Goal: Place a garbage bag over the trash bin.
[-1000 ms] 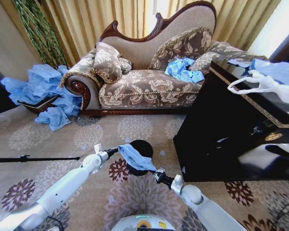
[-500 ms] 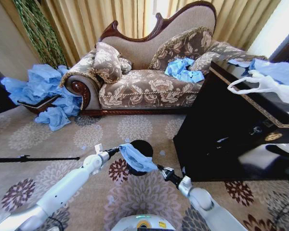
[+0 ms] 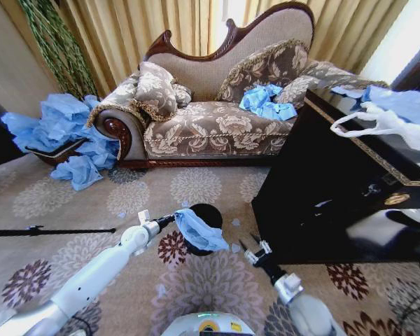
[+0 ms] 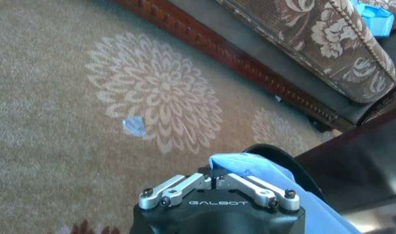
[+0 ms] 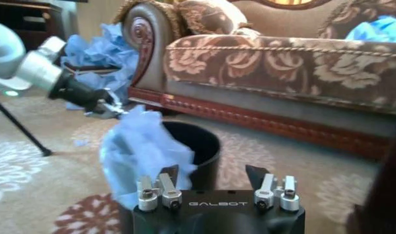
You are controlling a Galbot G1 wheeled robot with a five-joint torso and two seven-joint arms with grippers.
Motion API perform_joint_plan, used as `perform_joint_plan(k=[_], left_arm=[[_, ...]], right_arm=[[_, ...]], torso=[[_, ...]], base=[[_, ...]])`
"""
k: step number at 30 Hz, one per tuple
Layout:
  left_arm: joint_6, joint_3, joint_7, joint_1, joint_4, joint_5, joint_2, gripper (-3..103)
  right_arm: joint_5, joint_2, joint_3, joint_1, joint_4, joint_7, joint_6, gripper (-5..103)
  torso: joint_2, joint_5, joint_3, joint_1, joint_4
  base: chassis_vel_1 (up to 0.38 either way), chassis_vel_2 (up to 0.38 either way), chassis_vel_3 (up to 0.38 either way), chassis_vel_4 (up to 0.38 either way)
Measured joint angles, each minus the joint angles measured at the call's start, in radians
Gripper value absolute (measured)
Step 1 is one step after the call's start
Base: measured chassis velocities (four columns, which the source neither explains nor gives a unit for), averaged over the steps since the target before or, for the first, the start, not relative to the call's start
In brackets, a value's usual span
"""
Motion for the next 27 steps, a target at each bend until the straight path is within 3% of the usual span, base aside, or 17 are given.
perform_joint_plan(k=[6, 10, 20, 23, 25, 27], left_arm=[[0.002, -0.011, -0.009, 0.024, -0.026, -0.001, 0.001, 0], [0.003, -0.016, -0.012, 0.03, -0.034, -0.002, 0.004, 0], [0.004, -0.016, -0.02, 0.031, -0.038, -0.004, 0.001, 0], [0.004, -0.016, -0.021, 0.031, -0.038, -0.004, -0.002, 0], [0.004, -0.016, -0.021, 0.031, -0.037, -0.004, -0.002, 0], [0.005, -0.016, -0.022, 0.03, -0.037, -0.005, -0.003, 0]], right_arm=[[-0.058, 0.026, -0.092, 0.067, -0.069, 0.045, 0.0, 95], [-0.066, 0.03, -0.143, 0.109, -0.101, 0.095, -0.011, 100], [-0.021, 0.061, -0.245, 0.216, -0.145, 0.211, -0.033, 100], [0.022, 0.073, -0.266, 0.262, -0.155, 0.246, -0.034, 89], [0.027, 0.075, -0.267, 0.268, -0.158, 0.246, -0.036, 89], [0.037, 0.08, -0.269, 0.276, -0.161, 0.245, -0.042, 72]], torso=[[0.0, -0.0004, 0.0, 0.0, 0.0], [0.0, -0.0002, 0.0, 0.0, -0.0001], [0.0, -0.0003, 0.0, 0.0, -0.0002], [0.0, -0.0005, 0.0, 0.0, -0.0001], [0.0, -0.0005, 0.0, 0.0, -0.0002], [0.0, -0.0001, 0.0, 0.0, -0.0002]], base=[[0.0, 0.0, 0.0, 0.0], [0.0, 0.0, 0.0, 0.0], [0.0, 0.0, 0.0, 0.0], [0.0, 0.0, 0.0, 0.0], [0.0, 0.0, 0.0, 0.0], [0.0, 0.0, 0.0, 0.0]])
